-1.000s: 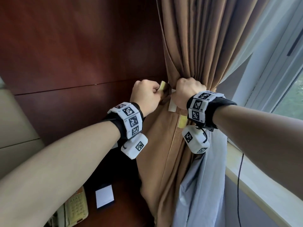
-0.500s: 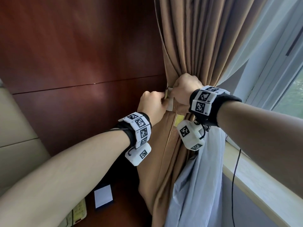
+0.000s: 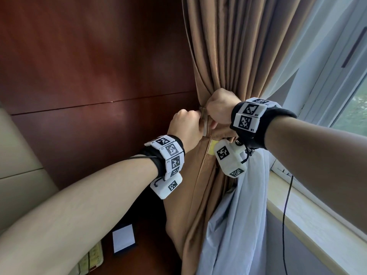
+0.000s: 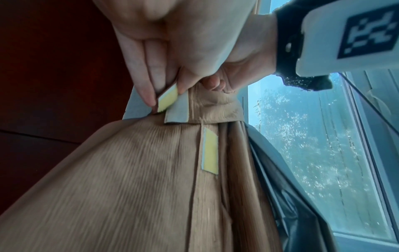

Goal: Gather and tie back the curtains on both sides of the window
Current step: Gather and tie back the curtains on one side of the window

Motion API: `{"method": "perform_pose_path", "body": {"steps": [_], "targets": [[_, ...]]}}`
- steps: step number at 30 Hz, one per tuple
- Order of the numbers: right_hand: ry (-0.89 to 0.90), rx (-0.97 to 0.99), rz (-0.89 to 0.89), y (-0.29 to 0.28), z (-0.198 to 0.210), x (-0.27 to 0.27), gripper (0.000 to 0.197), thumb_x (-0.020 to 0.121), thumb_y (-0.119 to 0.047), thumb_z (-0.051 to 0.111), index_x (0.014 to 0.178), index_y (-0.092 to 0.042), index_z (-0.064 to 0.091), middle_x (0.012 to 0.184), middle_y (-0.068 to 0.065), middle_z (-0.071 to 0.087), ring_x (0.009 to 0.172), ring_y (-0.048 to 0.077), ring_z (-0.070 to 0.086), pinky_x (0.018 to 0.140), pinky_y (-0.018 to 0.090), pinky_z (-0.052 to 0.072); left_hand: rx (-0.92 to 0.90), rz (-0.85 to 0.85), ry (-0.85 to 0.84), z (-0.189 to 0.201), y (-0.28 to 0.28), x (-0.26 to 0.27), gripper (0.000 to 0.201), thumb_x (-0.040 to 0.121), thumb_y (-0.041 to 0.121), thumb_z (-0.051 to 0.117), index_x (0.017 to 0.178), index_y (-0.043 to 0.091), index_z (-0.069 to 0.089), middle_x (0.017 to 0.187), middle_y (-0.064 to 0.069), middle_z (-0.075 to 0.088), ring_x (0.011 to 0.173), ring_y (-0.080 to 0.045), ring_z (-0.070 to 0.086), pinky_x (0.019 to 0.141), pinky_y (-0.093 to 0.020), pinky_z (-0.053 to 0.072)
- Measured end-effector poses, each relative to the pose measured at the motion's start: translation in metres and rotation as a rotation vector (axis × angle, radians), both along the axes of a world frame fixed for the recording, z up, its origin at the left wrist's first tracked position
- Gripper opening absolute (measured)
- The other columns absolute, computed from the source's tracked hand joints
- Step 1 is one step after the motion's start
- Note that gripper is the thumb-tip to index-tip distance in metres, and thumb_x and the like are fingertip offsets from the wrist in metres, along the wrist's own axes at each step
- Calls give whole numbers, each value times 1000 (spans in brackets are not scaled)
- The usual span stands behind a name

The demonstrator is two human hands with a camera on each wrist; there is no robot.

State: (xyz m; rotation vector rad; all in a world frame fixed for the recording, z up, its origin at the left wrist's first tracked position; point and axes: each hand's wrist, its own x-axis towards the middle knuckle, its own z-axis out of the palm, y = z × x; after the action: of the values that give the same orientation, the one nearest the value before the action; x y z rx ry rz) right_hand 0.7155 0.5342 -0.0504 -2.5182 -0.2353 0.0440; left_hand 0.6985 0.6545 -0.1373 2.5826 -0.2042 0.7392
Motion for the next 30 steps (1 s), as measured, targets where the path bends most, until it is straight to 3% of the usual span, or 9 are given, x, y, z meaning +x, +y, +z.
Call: {"method": "perform_pose_path", "body": {"steps": [4,6,12,17,19,21,23,26,30], "targets": [[26,62,-10,2,0,5,31,104,-2,40,80,1,59,63,19,67,80,36,77,76,42,64,99,14,14,4,-6,-1,28,102,24,53,101,3,71,93,-23,69,92,-46,64,74,-44,48],[70,85,7,1,1,8,32,104,-6,45,79,2,63,58,18,69,70,30,76,82,42,64,123,17,49,7,-10,-5,27,102,25,54,105,3,70,98,-22,69,96,-44,64,75,-42,48],[57,41,-12,-4,0,8,25,98,-23,64,82,-5,69,54,9,70,66,20,73,55,26,48,118,-26,152,9,-15,-13,18,98,17,57,106,5,67,95,-16,67,90,-35,65,69,-35,48],[-19,4,-91,-1,-10,26,16,101,-13,58,92,-4,66,43,4,64,52,13,67,58,27,56,-545,-70,154,-7,-6,-8,18,91,9,63,97,9,80,89,-11,77,90,-30,75,83,-43,64],[-38,-10,-95,-1,-12,29,16,102,-11,55,105,-2,68,61,6,72,60,16,68,64,30,59,-807,-19,159,-5,-1,-5,22,90,0,65,88,15,80,89,-10,77,80,-25,78,75,-41,66],[-32,-81,-62,-2,-14,31,19,103,-8,51,110,-4,67,78,2,69,66,13,62,56,26,50,-999,33,199,0,4,-3,22,89,-3,69,80,16,77,87,-10,77,77,-21,78,69,-36,66],[-79,-112,-57,-4,-13,32,14,101,-10,55,106,-5,68,85,4,65,71,17,59,52,25,42,-1101,57,334,2,7,1,7,91,2,72,86,6,72,85,-13,75,73,-23,76,62,-33,64],[-139,-107,-83,-3,-14,33,26,100,-21,65,118,-3,69,115,14,70,106,30,68,80,33,56,-1234,-12,593,-3,6,0,18,101,14,65,100,-4,64,81,-17,70,68,-25,70,55,-30,62],[-160,-80,-92,-4,-16,35,33,101,-23,66,126,-2,68,128,15,69,118,29,65,83,30,49,-1425,-119,704,-8,-2,0,28,106,26,56,102,-2,62,92,-17,72,81,-24,71,70,-31,55]]}}
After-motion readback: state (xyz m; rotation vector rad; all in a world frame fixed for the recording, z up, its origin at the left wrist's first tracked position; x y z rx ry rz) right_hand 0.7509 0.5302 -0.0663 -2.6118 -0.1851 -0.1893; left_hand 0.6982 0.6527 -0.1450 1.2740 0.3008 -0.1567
